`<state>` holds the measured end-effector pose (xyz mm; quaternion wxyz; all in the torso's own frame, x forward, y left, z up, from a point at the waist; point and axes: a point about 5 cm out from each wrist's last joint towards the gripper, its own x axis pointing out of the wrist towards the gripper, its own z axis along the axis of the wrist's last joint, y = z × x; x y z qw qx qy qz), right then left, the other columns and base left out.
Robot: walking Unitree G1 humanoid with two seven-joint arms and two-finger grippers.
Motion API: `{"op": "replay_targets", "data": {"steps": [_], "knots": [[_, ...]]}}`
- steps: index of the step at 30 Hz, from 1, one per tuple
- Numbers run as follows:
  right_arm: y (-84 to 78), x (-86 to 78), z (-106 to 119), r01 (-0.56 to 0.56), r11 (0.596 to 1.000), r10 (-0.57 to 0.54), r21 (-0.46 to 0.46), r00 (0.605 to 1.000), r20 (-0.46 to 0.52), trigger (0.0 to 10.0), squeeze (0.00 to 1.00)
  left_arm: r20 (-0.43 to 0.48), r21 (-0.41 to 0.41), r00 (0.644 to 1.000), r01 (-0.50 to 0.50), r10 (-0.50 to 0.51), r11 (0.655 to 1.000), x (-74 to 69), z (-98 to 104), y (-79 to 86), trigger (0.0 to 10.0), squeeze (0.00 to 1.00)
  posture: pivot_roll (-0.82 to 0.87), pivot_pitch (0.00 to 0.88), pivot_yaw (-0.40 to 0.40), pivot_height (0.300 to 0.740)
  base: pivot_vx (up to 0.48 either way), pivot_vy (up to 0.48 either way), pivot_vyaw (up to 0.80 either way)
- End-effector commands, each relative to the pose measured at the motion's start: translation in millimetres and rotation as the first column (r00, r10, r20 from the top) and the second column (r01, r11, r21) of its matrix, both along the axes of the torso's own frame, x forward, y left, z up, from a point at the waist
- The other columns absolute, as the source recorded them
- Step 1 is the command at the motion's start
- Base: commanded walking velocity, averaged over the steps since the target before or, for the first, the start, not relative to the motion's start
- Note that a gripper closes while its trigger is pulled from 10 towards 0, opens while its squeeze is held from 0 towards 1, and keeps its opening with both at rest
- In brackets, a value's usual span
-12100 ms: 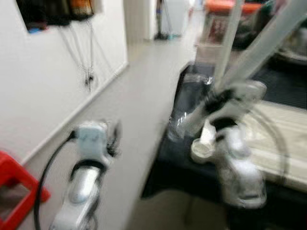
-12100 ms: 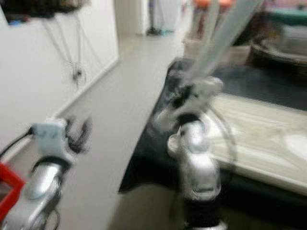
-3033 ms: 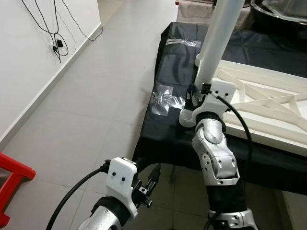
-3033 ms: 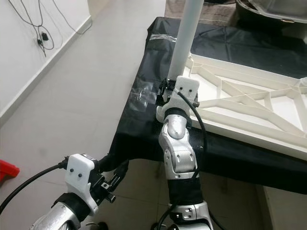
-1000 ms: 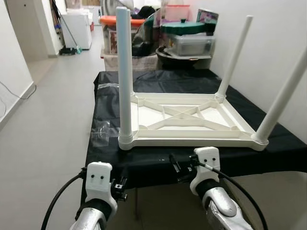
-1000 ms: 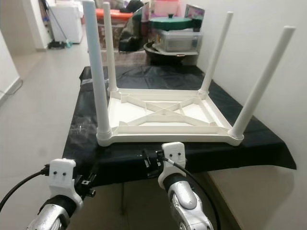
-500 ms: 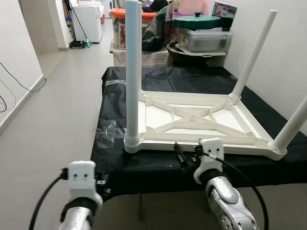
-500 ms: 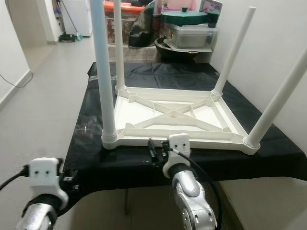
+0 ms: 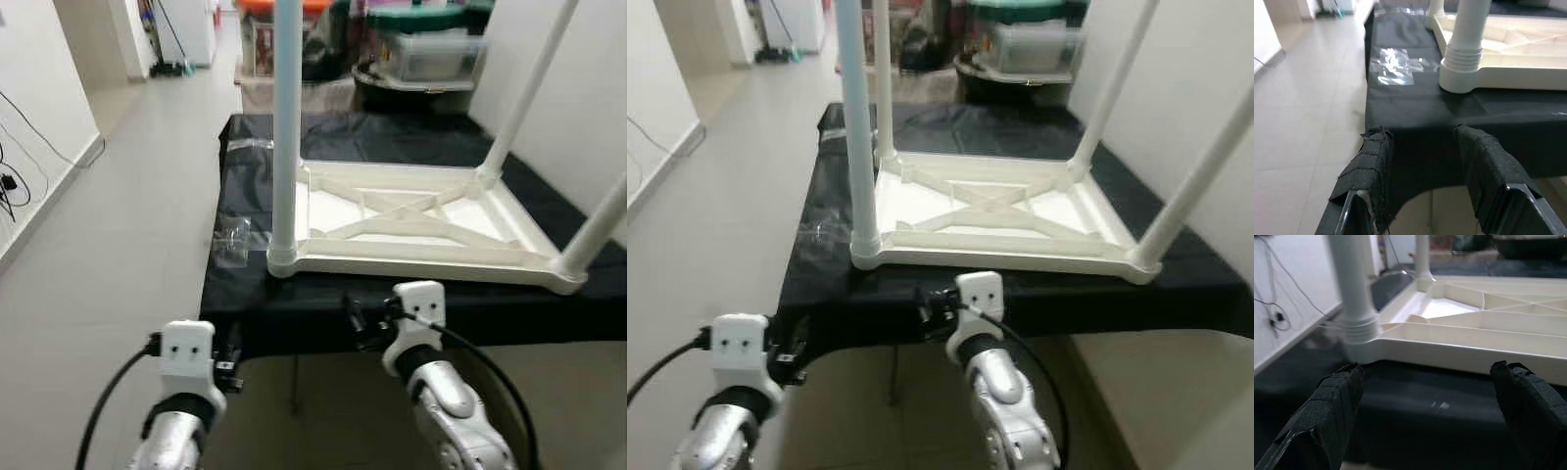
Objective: Building children table
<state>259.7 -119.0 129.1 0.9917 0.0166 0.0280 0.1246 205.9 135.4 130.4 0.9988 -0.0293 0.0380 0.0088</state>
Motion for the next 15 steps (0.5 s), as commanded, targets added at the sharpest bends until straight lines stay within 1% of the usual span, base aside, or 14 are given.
{"op": "replay_targets", "data": {"steps": [1,3,15], "knots": [[-3.4,-0.1,-1.7,0.012,1.0,-0.012,-0.009,1.0,-0.003,10.0,0.0,-0.029,0.002,1.0,0.005,-0.005,1.0,-1.3,-5.7,-3.0,10.0,0.0,0.07,0.0,-0.061,0.74,-0.274,0.0,0.0],[-3.3,-0.2,-1.8,0.011,1.0,-0.011,-0.01,1.0,-0.004,10.0,0.0,-0.03,0.003,1.0,0.005,-0.005,1.0,-1.3,-5.9,-3.0,10.0,0.0,0.07,0.0,-0.061,0.74,-0.27,0.0,0.0],[-3.3,-0.5,-1.0,0.016,1.0,-0.016,-0.017,1.0,0.002,10.0,0.0,-0.023,0.013,1.0,0.007,-0.007,1.0,-0.4,-3.6,-3.9,10.0,0.0,0.07,0.0,-0.061,0.74,0.0,0.0,0.0]]}}
